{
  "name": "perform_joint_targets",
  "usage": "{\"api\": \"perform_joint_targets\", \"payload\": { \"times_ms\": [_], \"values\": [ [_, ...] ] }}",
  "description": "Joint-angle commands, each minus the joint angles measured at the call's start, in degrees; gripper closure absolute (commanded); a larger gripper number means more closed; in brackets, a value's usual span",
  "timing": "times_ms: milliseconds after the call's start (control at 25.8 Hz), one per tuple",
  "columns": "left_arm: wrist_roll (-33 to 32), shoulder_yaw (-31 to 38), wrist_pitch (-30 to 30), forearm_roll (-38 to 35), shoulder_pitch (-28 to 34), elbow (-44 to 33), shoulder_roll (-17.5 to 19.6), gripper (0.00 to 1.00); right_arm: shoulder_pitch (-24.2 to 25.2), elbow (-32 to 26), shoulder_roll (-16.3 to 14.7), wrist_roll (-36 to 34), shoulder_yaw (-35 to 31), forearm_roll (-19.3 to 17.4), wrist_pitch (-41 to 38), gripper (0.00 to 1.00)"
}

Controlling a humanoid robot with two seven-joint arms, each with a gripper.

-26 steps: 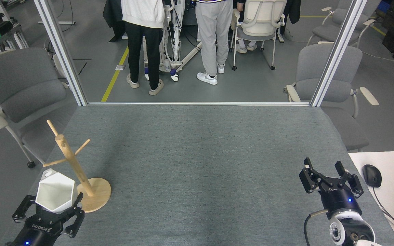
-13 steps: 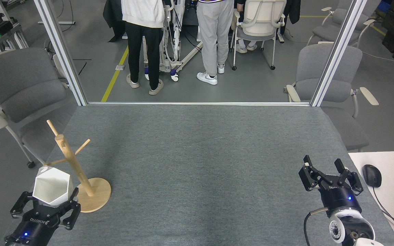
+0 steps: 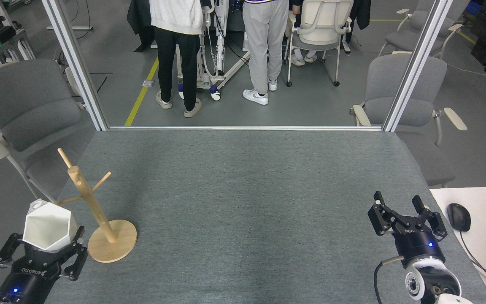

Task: Hang cup on storage rack
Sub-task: 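Position the cup beside the rack pegs with the left gripper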

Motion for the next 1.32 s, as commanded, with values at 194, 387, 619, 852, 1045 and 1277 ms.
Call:
{"api": "perform_joint_targets", "payload": {
  "times_ms": [194,387,619,852,1045,1277],
  "values": [
    [-0.6,1.09,0.25,0.05,-0.41,1.03,-0.17,0.98,-0.09,0.09,-0.34,0.02,-0.08,-0.09,0.03,0.01],
    [-0.77,0.91,-0.45,-0.12,-1.38,4.19,0.45,0.98,-0.09,0.09,-0.34,0.02,-0.26,-0.44,-0.06,0.01],
    [-0.77,0.91,-0.63,-0.39,-2.96,6.04,0.71,0.98,-0.09,0.09,-0.25,0.02,-0.35,-0.62,0.03,0.01],
    [-0.86,0.73,-1.59,-0.65,-2.96,6.04,0.71,0.98,-0.09,0.09,-0.16,0.02,-0.35,-0.62,0.03,0.01],
    [-1.13,0.73,-1.59,-1.0,-3.66,6.04,0.71,0.98,-0.09,0.09,0.1,0.11,-0.26,-0.62,0.03,0.01],
    [-1.74,0.65,-1.59,-1.09,-4.37,5.86,0.8,0.98,-0.09,0.09,0.1,0.11,-0.26,-0.62,0.03,0.01]
  ]
}}
